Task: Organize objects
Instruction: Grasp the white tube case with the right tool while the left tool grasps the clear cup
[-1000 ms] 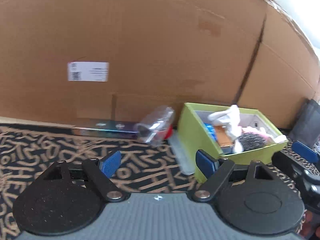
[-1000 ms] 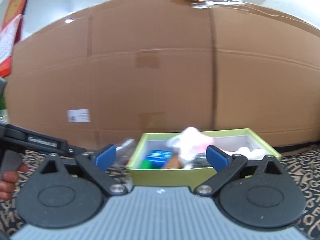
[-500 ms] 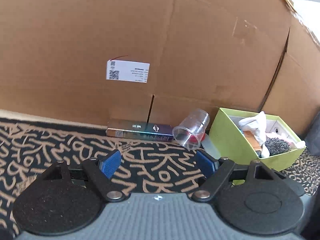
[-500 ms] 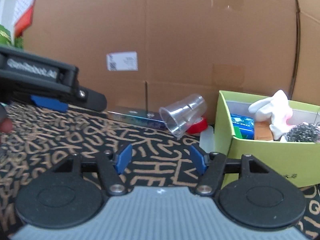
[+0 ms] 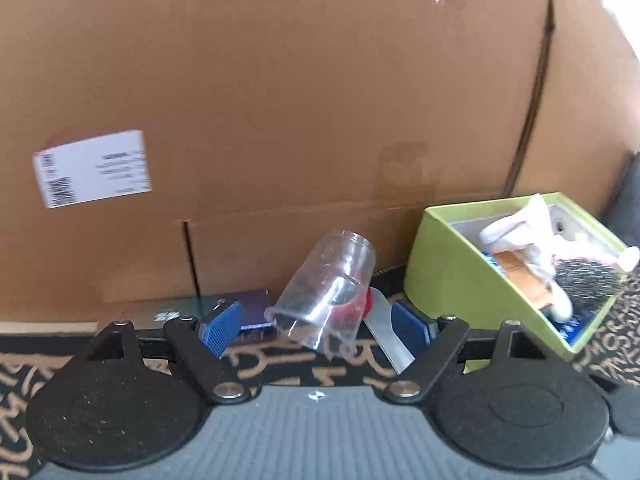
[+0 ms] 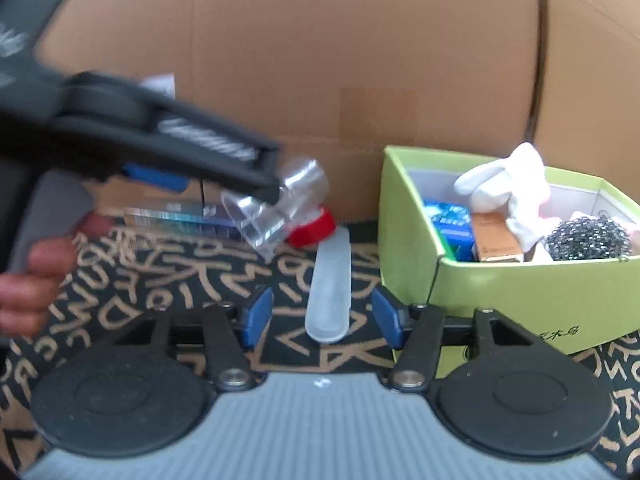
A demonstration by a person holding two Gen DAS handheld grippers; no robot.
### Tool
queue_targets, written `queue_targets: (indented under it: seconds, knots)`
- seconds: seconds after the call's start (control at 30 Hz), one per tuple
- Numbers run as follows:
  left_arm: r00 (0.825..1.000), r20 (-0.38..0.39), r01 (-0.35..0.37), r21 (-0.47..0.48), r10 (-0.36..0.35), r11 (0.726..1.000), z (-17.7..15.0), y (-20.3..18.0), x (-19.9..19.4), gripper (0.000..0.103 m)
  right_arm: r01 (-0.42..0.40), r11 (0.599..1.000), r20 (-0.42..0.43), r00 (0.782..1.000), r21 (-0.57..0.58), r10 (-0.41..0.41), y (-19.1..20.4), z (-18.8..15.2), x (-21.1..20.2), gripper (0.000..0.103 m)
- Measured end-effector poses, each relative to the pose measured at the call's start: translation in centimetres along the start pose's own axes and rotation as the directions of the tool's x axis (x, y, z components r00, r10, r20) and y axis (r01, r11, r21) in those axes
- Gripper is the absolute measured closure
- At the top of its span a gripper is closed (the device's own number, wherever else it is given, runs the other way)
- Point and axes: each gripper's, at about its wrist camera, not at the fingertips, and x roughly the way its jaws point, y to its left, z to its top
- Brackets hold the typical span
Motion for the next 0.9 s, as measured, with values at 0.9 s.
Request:
queue_targets:
  seconds: [0.9]
  knots:
    - [0.995,-0.097,-0.017,-0.153,0.002,0.988,-6.9,2.7,-11.1,0.039,-0.099,0.993,-0.121,0.987,0.060,0.105,0.8,-2.5,-3.7,0.076]
